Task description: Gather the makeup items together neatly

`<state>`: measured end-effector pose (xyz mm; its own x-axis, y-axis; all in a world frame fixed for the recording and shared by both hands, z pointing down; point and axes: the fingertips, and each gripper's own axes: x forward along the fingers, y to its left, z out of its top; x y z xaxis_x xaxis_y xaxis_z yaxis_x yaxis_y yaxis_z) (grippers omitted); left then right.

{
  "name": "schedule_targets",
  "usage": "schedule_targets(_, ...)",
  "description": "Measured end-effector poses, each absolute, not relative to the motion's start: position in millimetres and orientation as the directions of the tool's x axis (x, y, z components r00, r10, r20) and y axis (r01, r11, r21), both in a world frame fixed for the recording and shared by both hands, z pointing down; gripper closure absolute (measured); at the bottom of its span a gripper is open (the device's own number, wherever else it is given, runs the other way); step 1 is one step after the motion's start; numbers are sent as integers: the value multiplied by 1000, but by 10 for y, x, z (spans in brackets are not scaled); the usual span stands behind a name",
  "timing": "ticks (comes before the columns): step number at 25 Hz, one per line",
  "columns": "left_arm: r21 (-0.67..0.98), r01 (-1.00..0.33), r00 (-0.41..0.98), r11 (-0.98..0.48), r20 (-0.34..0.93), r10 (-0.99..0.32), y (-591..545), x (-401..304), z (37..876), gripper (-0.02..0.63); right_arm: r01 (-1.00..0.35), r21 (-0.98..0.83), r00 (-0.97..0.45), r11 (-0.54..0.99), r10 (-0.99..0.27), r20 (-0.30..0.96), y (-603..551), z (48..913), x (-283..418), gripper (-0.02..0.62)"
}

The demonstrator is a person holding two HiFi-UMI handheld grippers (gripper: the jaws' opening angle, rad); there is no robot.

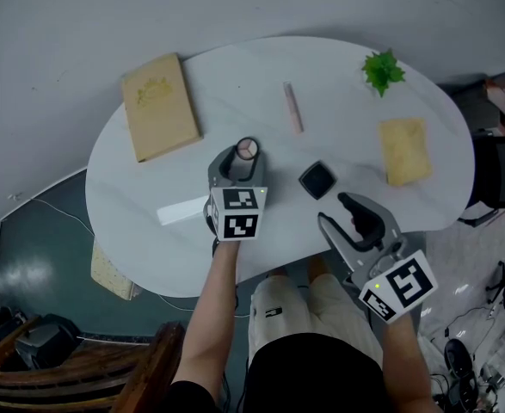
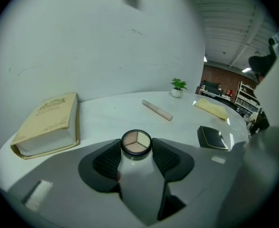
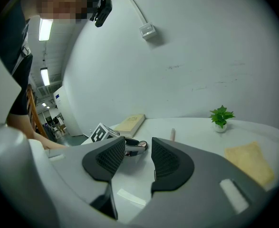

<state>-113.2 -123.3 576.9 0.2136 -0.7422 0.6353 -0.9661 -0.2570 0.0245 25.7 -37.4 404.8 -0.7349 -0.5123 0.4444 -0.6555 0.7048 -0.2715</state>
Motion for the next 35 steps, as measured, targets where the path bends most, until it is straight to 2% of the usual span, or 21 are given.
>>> schedule_targets(35, 9, -950, 239, -311, 659, -713, -594, -962, 5816, 400, -654, -291, -738, 699, -505, 448, -264, 4134, 207, 414)
